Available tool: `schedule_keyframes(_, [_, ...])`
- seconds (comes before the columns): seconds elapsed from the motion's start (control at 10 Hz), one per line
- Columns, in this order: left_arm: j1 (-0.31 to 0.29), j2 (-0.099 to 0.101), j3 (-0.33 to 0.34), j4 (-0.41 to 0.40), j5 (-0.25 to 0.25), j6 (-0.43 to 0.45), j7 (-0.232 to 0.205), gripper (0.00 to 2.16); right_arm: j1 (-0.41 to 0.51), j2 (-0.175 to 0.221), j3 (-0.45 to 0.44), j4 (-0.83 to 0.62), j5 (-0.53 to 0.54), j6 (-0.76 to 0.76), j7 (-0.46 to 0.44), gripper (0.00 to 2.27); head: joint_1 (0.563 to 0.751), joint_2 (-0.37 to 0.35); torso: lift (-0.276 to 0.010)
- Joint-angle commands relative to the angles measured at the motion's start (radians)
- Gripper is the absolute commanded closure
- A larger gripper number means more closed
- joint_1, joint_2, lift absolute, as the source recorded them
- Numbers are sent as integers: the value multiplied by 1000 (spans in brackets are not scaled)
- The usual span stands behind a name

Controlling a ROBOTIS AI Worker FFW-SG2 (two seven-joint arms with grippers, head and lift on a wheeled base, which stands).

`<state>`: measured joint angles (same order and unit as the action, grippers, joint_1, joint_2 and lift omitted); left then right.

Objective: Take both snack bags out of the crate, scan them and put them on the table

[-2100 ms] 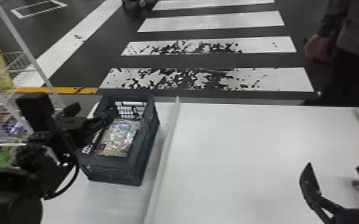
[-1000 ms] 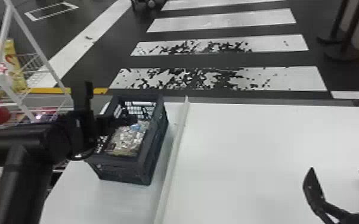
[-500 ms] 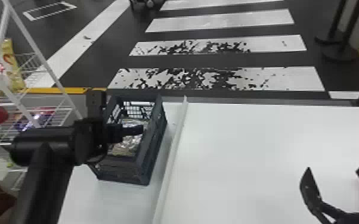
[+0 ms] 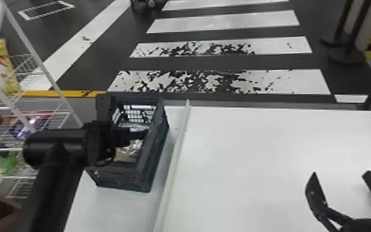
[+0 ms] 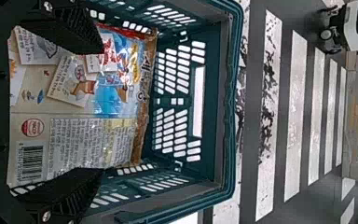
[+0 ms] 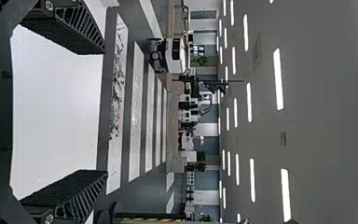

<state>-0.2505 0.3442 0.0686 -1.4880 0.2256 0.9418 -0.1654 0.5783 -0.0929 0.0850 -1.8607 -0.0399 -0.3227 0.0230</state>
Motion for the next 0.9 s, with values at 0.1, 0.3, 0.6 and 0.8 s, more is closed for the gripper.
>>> schedule_keyframes(0.1, [-44, -4, -24, 83, -17, -22, 0, 103, 0, -1, -2, 0, 0, 0, 0, 73, 695, 208, -92])
schedule_keyframes(0.3, [-55, -5, -38, 107, -19, -19, -17, 140, 0, -1, -2, 0, 0, 0, 0, 73, 695, 207, -92])
schedule_keyframes(0.6, [-70, -4, -38, 109, -37, 21, -65, 211, -2, -1, -2, 0, 0, 3, 0, 73, 695, 196, -92])
schedule_keyframes(0.8, [-112, -4, -50, 160, -75, 110, -120, 360, -2, -1, -2, 0, 0, 3, 0, 73, 695, 193, -92])
